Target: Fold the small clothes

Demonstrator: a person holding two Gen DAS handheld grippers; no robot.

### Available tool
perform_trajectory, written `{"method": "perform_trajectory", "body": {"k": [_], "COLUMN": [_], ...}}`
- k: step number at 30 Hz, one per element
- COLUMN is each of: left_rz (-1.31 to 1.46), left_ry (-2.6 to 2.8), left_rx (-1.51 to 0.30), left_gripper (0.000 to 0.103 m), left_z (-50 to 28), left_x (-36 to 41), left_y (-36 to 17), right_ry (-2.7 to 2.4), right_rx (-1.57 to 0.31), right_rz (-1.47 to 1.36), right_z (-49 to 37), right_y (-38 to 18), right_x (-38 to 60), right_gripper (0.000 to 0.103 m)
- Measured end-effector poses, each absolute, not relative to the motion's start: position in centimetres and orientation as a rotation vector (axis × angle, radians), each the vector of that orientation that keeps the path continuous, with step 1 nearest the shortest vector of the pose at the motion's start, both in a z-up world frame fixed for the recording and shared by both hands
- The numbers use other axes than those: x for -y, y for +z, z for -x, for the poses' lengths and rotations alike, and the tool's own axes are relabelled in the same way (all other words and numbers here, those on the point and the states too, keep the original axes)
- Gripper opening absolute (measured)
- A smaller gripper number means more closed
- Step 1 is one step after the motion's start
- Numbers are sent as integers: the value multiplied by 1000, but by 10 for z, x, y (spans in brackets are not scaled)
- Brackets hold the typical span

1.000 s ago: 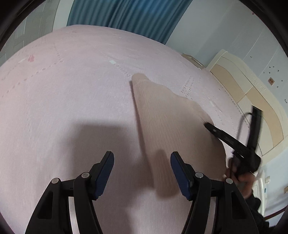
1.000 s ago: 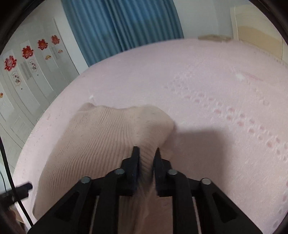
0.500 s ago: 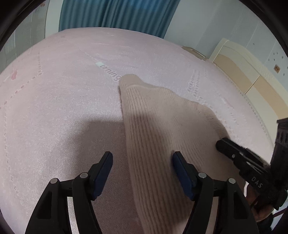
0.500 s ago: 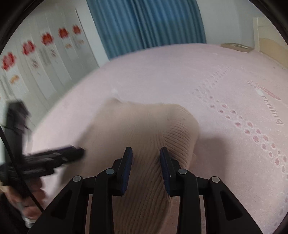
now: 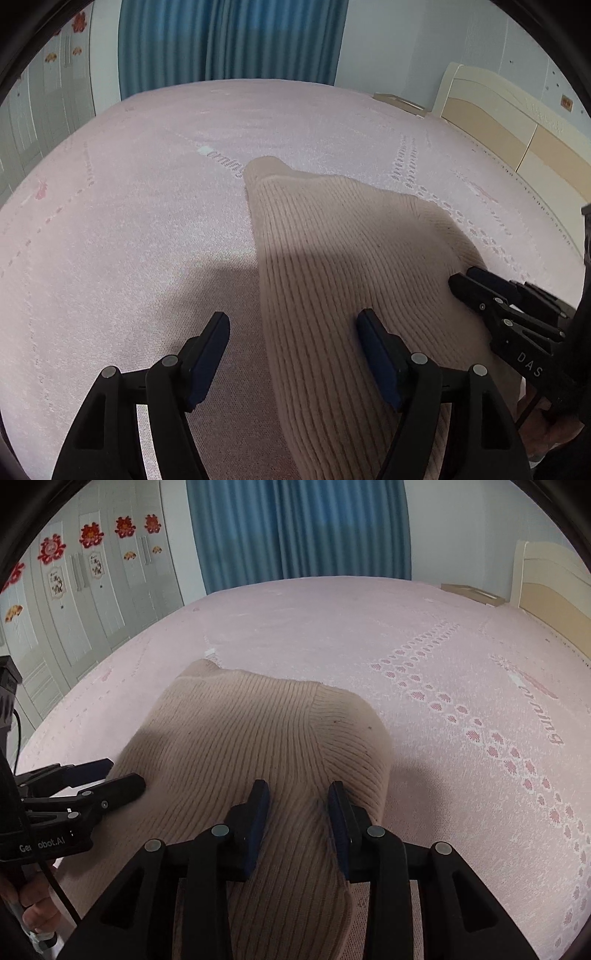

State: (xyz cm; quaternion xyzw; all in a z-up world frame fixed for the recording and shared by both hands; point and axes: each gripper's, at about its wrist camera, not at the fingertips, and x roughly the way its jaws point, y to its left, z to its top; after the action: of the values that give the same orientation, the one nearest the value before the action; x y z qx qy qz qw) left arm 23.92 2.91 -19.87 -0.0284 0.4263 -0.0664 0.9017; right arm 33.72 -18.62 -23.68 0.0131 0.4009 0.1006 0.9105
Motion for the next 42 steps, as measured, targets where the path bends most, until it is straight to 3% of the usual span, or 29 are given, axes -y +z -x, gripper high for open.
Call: {"method": "perform_trajectory", "body": {"k": [11, 19, 29, 41, 42], "left_rz": [151, 69, 105, 215, 213], "left_ry": [-189, -239, -194, -123, -117], "left_rx": [-923, -977, -922, -909, -915], "left_gripper": [71, 70, 68, 68, 68], "left_z": [-221, -167, -139, -187, -190], "left_x": [-44, -38, -56, -71, -69], "left_y": [-194, -196, -172, -171, -173], "right_ry": [195, 197, 209, 228, 198], "right_rx": [-892, -869, -893, -832, -869], "right_rz": [-33, 96, -122, -331, -310], "right_z": [-333, -270, -225, -279, -289], "right_y": [-221, -218, -199, -203, -212], "right_x": [189, 183, 232, 235, 232], "right_gripper": [37, 40, 41, 42, 34]}}
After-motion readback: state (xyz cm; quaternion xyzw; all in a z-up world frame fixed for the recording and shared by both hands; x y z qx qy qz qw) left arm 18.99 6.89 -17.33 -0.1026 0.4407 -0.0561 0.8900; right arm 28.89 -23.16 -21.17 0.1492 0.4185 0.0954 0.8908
